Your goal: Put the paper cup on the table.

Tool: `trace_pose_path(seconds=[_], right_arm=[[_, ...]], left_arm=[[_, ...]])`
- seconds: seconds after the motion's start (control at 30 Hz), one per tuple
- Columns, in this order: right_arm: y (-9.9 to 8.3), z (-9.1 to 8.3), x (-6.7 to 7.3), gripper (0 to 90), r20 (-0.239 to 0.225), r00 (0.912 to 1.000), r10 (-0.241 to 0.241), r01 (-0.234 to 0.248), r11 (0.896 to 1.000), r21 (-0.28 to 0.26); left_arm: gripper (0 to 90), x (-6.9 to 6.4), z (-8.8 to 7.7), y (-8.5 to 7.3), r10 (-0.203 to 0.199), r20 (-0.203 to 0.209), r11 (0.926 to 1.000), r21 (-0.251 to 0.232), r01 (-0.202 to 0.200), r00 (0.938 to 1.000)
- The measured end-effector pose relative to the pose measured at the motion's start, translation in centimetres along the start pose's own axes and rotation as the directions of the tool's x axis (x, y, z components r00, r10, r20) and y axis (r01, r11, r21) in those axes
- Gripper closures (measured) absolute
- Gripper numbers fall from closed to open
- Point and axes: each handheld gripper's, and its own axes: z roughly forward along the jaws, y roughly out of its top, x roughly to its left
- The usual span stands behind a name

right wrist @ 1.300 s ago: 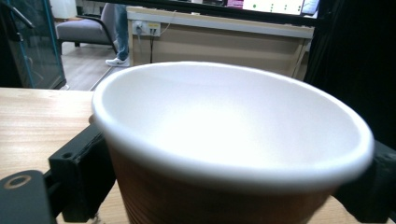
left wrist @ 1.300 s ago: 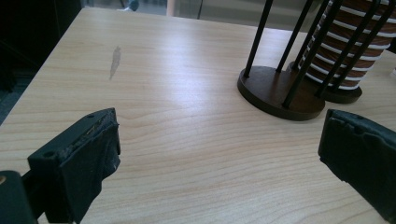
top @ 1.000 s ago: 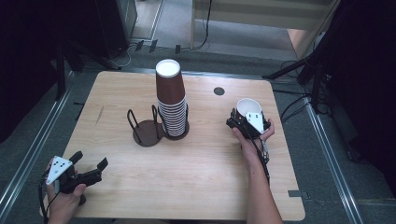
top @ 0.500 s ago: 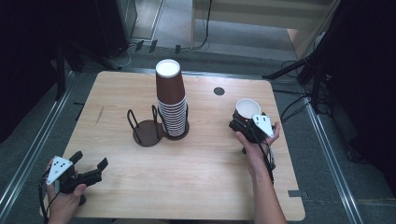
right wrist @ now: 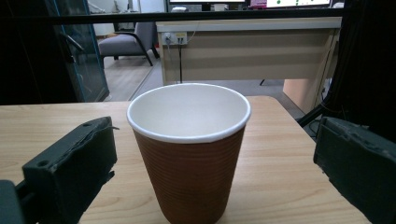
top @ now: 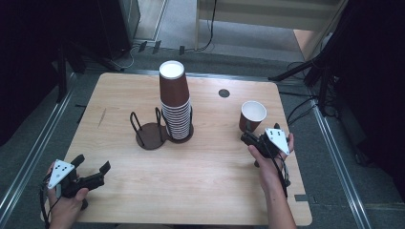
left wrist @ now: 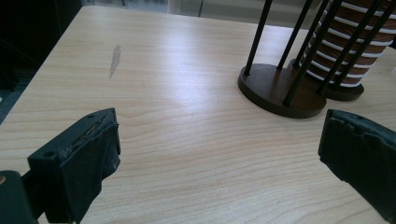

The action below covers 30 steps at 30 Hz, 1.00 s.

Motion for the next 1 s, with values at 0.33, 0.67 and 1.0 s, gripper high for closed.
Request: trace_pose_path(seconds=[0.33,0.67,1.0], right_arm=[[0.0,-2.4,-0.9,0.0,0.002,1.0000,0.004,-0.004,1.000,-0.014],[-0.8,-4.3,-2.0,0.0,0.013,0.9999,-0.009,0.009,1.000,-0.011],[-2.4,-6.0,-3.4,0.0,0.038,0.9990,-0.024,0.023,1.000,0.016]], left_arm=[[0.0,0.0,0.0,0.0,0.000,-0.003,1.0000,0.001,0.000,1.0000],[0.0,0.0,0.0,0.0,-0.002,-0.002,1.0000,0.001,0.002,1.0000],[0.0,0.0,0.0,0.0,-0.002,-0.004,1.0000,0.004,0.002,1.0000]])
